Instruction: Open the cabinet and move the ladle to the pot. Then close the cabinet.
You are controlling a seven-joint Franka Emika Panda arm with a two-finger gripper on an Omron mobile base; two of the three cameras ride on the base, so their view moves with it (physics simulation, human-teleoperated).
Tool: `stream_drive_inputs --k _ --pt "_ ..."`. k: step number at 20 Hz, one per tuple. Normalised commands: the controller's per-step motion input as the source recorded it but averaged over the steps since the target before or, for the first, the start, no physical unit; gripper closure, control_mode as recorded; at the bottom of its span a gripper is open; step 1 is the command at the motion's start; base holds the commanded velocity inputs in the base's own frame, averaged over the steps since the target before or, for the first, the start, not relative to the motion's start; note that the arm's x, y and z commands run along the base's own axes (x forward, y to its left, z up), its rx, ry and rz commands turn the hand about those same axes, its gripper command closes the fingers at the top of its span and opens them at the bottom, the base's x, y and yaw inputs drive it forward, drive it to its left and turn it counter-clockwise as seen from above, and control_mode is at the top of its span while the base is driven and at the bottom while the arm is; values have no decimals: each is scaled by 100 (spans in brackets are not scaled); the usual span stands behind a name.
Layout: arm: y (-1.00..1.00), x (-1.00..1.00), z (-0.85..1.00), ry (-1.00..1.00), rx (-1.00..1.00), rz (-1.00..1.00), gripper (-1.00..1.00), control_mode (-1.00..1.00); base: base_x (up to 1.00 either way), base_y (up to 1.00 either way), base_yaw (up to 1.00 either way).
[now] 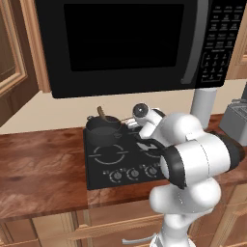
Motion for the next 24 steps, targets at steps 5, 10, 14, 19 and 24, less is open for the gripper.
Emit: stream_drive_inputs --k 5,10,14,19,24 --pt "0 20 -13 -1 -4 0 100 -100 0 0 0" --pt "3 19 -7 -4 -3 0 100 -100 0 0 0" --pt "3 8 -6 -5 -5 0 100 -100 0 0 0" --pt "1 1 -1 -5 -5 0 100 -100 0 0 0" --pt "0 0 0 -2 -4 0 100 -100 0 0 0"
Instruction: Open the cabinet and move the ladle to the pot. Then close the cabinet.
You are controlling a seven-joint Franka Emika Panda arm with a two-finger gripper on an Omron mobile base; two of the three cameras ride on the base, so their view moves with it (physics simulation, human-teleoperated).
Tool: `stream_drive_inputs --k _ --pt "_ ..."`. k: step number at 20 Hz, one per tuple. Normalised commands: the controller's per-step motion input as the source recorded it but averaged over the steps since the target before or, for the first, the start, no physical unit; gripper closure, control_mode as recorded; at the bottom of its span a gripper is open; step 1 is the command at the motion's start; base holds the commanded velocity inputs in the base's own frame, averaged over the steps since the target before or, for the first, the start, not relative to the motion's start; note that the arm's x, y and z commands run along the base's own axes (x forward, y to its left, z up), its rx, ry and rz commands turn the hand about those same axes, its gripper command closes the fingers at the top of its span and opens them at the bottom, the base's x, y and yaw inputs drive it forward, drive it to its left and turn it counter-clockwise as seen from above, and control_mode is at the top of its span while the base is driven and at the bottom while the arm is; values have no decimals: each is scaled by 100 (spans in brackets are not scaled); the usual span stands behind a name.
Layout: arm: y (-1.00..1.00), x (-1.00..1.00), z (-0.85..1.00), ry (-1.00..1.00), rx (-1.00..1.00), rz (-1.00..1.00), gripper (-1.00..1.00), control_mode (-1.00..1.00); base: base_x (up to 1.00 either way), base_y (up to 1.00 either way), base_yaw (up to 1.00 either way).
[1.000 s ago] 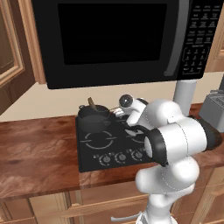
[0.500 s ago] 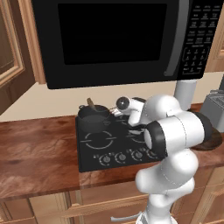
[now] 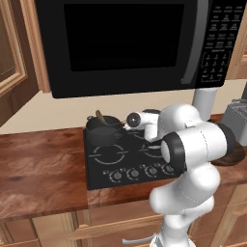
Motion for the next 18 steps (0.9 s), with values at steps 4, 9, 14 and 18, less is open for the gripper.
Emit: stream_drive_inputs --k 4,9,14,18 --pt "0 0 0 0 -3 0 100 -100 0 0 0" --pt "0 0 0 0 -2 0 100 -100 0 0 0" --pt "0 2 0 0 -1 0 100 -100 0 0 0" --pt "0 15 0 0 0 0 100 -100 0 0 0"
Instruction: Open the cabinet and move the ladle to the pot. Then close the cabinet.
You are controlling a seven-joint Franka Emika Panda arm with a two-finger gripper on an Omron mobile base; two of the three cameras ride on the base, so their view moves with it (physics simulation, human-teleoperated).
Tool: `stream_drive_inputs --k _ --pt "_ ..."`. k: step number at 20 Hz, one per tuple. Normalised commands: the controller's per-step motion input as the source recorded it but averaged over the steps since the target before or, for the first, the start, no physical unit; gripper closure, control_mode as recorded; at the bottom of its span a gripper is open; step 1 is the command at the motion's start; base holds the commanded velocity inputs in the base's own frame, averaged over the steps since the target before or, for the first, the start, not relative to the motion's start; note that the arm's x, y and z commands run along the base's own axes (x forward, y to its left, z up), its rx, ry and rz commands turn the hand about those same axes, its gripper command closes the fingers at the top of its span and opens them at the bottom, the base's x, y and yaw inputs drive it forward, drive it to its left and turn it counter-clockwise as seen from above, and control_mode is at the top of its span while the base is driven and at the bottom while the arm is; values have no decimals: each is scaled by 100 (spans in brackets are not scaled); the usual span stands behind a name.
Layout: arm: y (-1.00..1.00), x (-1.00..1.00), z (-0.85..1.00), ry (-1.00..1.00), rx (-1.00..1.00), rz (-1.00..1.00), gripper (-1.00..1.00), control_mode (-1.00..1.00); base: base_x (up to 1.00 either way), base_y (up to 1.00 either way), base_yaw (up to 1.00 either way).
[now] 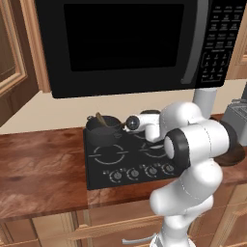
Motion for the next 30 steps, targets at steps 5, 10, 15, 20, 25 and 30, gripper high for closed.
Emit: stream_drive_inputs --k 5,10,15,20,25,30 --pt "0 23 0 0 0 0 100 -100 0 0 0" --pt "0 22 0 0 -1 1 100 -100 0 0 0" --pt "0 9 0 0 -6 2 100 -100 0 0 0" --pt "0 3 0 0 -7 4 100 -100 0 0 0" --pt "0 11 0 0 -4 7 100 -100 0 0 0" --pt "2 21 0 0 -5 6 100 -100 0 0 0"
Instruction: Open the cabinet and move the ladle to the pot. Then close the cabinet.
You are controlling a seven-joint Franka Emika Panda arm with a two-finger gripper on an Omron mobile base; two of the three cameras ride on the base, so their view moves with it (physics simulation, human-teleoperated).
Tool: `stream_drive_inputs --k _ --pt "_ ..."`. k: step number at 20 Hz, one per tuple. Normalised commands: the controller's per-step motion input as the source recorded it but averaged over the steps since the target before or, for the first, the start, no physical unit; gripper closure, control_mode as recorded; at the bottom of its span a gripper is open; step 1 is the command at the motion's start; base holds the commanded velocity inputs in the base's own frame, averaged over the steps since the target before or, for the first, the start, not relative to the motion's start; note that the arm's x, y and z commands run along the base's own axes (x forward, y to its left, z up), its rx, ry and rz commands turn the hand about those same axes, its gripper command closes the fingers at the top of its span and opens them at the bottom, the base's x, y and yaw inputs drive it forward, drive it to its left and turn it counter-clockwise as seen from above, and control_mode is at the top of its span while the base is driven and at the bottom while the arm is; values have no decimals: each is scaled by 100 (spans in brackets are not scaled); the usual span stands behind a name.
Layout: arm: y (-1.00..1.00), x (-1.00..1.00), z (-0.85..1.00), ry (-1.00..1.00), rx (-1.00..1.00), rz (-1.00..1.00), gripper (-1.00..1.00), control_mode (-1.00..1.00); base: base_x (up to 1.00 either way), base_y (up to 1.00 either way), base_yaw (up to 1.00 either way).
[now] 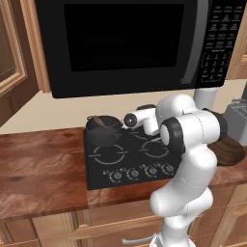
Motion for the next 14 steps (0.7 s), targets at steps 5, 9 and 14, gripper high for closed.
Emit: stream_drive_inputs --k 5,9,14 --pt "14 28 0 0 -6 4 100 -100 0 0 0" --pt "20 26 0 0 -8 3 100 -100 0 0 0" --pt "21 9 -3 0 -9 2 100 -100 0 0 0"
